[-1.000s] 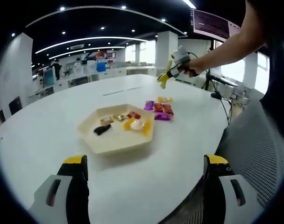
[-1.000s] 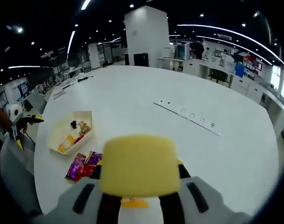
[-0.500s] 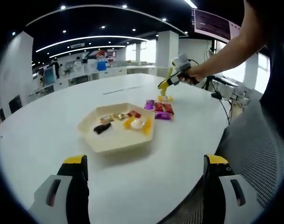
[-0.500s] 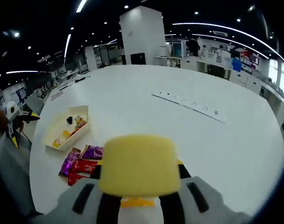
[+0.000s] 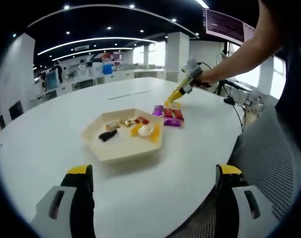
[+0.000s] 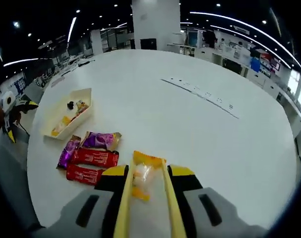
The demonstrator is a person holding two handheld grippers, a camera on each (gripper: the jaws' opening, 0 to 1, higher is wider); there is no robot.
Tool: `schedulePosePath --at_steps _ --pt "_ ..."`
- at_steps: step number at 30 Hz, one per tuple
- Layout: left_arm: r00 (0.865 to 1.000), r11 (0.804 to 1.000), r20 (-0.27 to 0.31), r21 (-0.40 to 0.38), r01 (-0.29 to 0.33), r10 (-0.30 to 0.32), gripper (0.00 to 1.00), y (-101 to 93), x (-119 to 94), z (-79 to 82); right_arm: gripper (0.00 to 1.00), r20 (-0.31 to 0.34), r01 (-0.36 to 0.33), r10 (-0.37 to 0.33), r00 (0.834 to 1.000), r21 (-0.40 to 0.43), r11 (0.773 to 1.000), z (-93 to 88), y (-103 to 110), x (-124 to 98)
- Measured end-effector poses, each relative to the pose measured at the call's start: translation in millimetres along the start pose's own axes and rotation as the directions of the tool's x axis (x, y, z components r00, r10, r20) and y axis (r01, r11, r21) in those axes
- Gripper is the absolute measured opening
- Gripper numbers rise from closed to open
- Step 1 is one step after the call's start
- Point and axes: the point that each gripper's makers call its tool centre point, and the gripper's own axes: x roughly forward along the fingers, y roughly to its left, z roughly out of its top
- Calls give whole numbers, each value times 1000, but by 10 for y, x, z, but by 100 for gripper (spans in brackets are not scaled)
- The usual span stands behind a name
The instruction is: Place the target food into the container with the food tongs after gripping and lifting it, then release it inside without dropping or visibly crushing the food.
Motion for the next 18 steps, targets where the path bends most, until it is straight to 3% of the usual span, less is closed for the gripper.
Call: schedulePosePath --at_steps 4,6,12,18 --pt "1000 1000 1 0 -4 4 99 1 -5 10 29 -15 12 -11 1000 42 999 -3 -12 -7" --pt "1000 1000 2 -1 -6 6 99 7 -7 9 28 5 13 -13 1000 18 1000 28 5 -17" --pt "1000 1000 6 -2 -9 9 99 18 -7 14 27 28 11 -14 1000 79 997 66 35 -82" --pt "1000 1000 6 -1 -3 3 99 5 -5 20 28 -15 5 -4 1000 110 994 -25 76 -60"
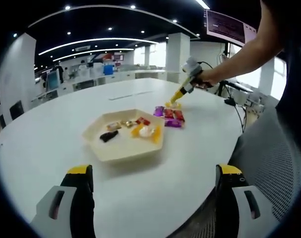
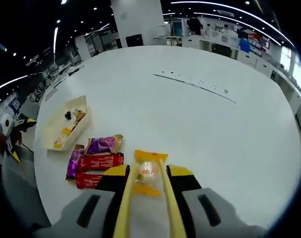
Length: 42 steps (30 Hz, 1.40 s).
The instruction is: Place the target food into the container with the food tongs after gripping and lifting it, then release it inside without dropping or visibly crushing the food.
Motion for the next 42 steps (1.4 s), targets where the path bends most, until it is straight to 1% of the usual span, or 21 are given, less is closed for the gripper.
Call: schedulePosePath --at_steps 2,3,4,5,7,8,9,10,11,13,15,19,22,24,29,35,42 --pt "1000 1000 -1 0 0 0 99 -2 -1 1 28 -21 9 -9 1000 17 1000 -11 -20 5" --pt "1000 1000 -1 -1 1 -1 99 -3 -2 3 28 -42 5 -2 999 62 998 -37 -13 1" --pt "1000 1000 -1 -1 2 -2 99 -5 -1 4 29 -46 3 0 999 71 997 -41 -15 4" --pt "1000 1000 -2 -2 3 -3 99 -7 0 2 29 -66 0 6 998 85 996 -69 -22 13" --pt "1000 1000 -1 0 3 -3 99 -8 -1 3 28 -79 10 -5 997 64 998 -83 -43 22" --pt "1000 1000 -1 -1 4 -4 99 -9 -1 4 27 -109 16 -13 994 27 1000 -125 -66 32" --pt "1000 1000 -1 -2 5 -5 99 -10 0 1 27 -159 21 -20 987 5 1000 -208 -71 37" --pt "1000 1000 -2 0 7 -7 99 -12 2 -4 26 -125 0 5 992 43 999 -147 -19 77" --pt "1000 1000 -1 1 7 -7 99 -13 2 -4 26 -138 15 -8 990 47 999 -155 -40 82" --pt "1000 1000 -2 -1 7 -7 99 -11 1 -5 24 -138 13 -8 990 41 999 -129 -18 74" --pt "1000 1000 0 0 4 -4 99 -5 0 -4 23 -145 17 -15 989 9 1000 -121 -10 71" --pt "1000 1000 0 2 5 -5 99 -4 1 -7 22 -151 16 -15 988 7 1000 -118 -13 63" --pt "1000 1000 2 6 2 -2 99 0 -1 1 22 -137 21 -22 990 -11 1000 -90 -22 44" --pt "1000 1000 8 8 0 0 99 2 -2 14 22 -142 20 -22 990 -11 1000 -94 -21 36" --pt "1000 1000 9 7 0 0 99 6 0 16 22 -139 27 -27 990 -7 1000 -52 -42 -61" --pt "1000 1000 10 2 6 -6 99 -5 1 20 22 -109 45 -45 993 -4 999 94 -87 -199" --pt "1000 1000 19 7 3 -3 99 -3 -4 39 22 -75 50 -52 996 -26 998 312 -39 -355"
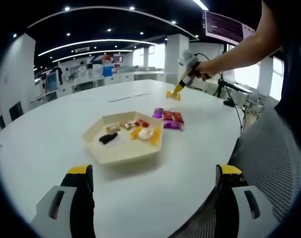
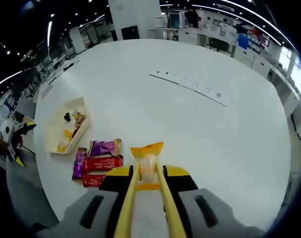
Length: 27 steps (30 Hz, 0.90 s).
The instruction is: Place the target food into the container with the food tongs after gripping and lifting it, then release it inside without dropping or visibly crushing the food.
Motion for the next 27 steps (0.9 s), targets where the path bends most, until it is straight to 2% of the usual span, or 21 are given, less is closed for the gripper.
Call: schedulePosePath --at_steps 9,12,21,27 --pt "1000 1000 10 -4 -13 13 99 19 -12 18 22 66 6 -6 998 -2 1000 273 55 -247" --pt "1000 1000 11 1 -14 14 99 22 -12 17 22 70 12 -11 997 -14 1000 326 62 -306" --pt "1000 1000 10 11 -13 13 99 17 -12 16 22 75 17 -16 997 -17 1000 356 88 -372" --pt "1000 1000 7 2 -6 6 99 5 -7 10 22 87 5 -3 996 -23 1000 421 211 -381"
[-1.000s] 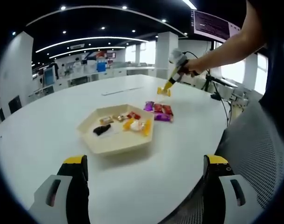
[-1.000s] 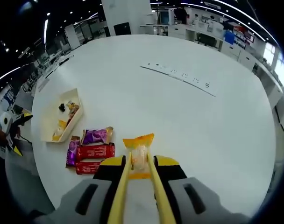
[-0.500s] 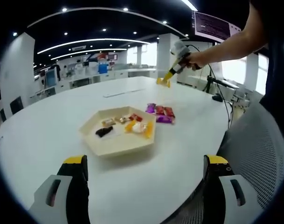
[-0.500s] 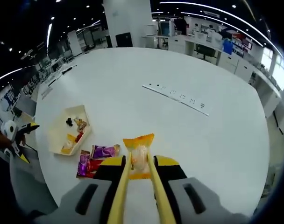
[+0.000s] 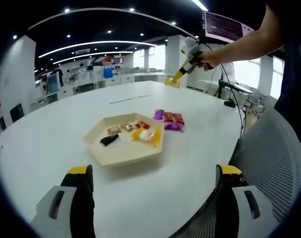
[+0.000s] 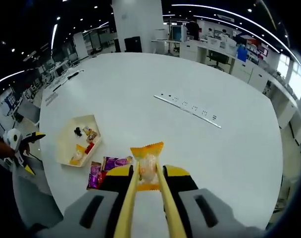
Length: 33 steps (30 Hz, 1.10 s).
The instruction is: Place the target food into the container with the food tongs after gripping and lifting it, then release it inside without dropping or visibly crushing the food.
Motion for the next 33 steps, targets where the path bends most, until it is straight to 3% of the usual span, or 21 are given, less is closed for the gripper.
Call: schedulePosePath --at_steps 23,33 --pt "1000 1000 -7 25 -7 7 99 4 -6 -10 22 33 -77 78 996 -35 996 317 553 226" --pt "1000 999 -6 29 -16 16 99 17 -13 -3 22 42 -125 127 991 -52 991 499 908 361"
